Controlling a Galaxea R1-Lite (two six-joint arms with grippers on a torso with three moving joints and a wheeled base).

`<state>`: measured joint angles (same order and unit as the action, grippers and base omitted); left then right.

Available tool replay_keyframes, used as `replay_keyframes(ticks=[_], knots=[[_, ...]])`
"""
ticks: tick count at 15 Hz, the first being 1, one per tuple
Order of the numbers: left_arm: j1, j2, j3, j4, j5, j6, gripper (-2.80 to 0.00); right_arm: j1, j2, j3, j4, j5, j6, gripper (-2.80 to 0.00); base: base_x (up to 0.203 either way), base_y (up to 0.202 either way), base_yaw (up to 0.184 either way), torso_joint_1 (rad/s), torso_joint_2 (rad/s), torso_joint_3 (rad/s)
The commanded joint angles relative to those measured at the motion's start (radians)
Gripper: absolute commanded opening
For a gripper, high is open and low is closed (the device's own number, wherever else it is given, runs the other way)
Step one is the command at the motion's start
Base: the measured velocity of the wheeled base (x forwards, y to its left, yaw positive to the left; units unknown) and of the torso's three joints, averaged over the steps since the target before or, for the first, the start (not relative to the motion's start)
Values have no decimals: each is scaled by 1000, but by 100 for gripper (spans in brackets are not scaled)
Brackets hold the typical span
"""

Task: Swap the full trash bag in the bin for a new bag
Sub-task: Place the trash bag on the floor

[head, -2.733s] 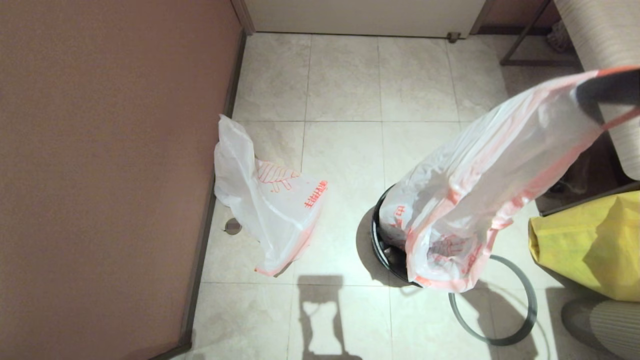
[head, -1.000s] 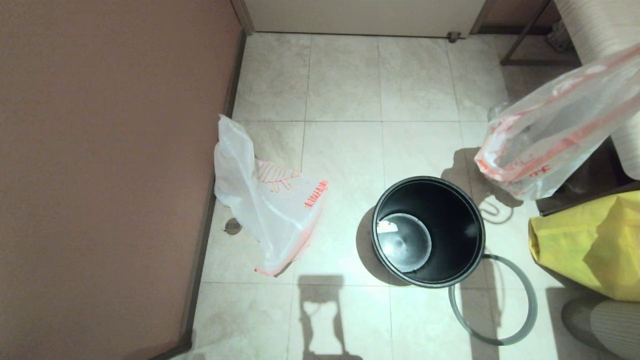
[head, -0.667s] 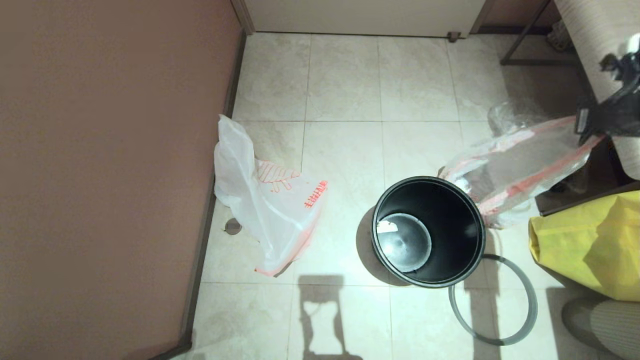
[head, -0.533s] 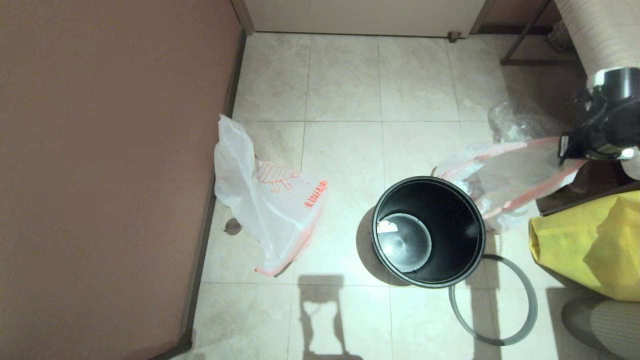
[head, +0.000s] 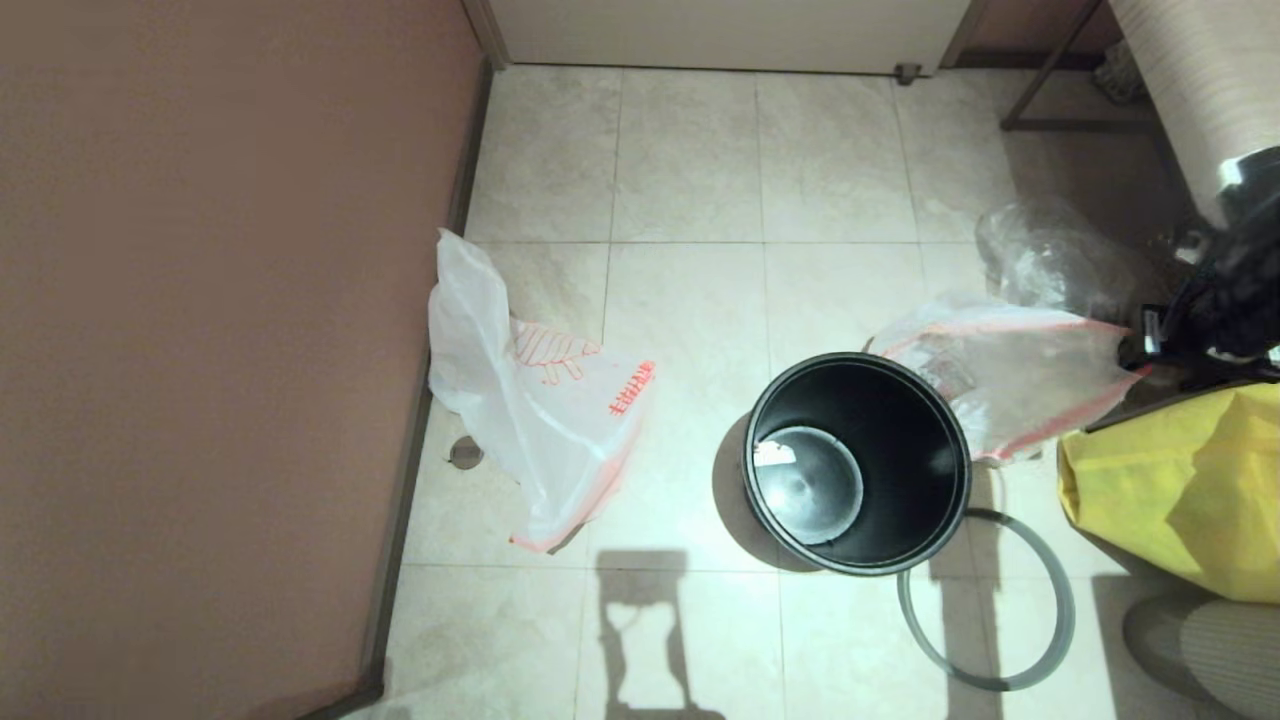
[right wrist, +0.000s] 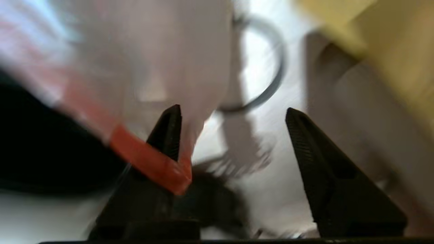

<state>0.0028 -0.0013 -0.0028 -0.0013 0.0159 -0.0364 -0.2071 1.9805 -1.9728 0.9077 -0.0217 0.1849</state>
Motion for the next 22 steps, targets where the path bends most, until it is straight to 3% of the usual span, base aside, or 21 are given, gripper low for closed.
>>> replay_keyframes(ticks=[1,2,4,7,9,10,12,16,17,18,20,21,22], knots=[[0,1,1,0,1,0,-280,-52,-119,0,217,262,17,0,0,0,0,0,0,0],[0,1,0,0,1,0,-280,-77,-121,0,262,329,19,0,0,0,0,0,0,0],[0,1,1,0,1,0,-280,-90,-103,1,360,387,11,0,0,0,0,0,0,0],[0,1,0,0,1,0,-280,-95,-109,2,359,524,23,0,0,0,0,0,0,0],[0,1,0,0,1,0,-280,-73,-99,20,350,491,34,0,0,0,0,0,0,0],[0,1,1,0,1,0,-280,-76,-98,22,316,516,55,0,0,0,0,0,0,0],[0,1,0,0,1,0,-280,-109,-106,38,189,710,199,0,0,0,0,0,0,0],[0,1,1,0,1,0,-280,-128,-146,144,-68,732,300,0,0,0,0,0,0,0],[0,1,0,0,1,0,-280,-112,-144,148,-100,672,306,0,0,0,0,0,0,0],[0,1,0,0,1,0,-280,-80,-128,150,-102,523,296,0,0,0,0,0,0,0],[0,1,0,0,1,0,-280,-30,-66,154,-133,140,267,0,0,0,0,0,0,0],[0,1,0,0,1,0,-280,-13,-43,161,-231,30,275,0,0,0,0,0,0,0],[0,1,1,0,1,0,-280,-6,-51,172,-304,9,305,0,0,0,0,0,0,0]])
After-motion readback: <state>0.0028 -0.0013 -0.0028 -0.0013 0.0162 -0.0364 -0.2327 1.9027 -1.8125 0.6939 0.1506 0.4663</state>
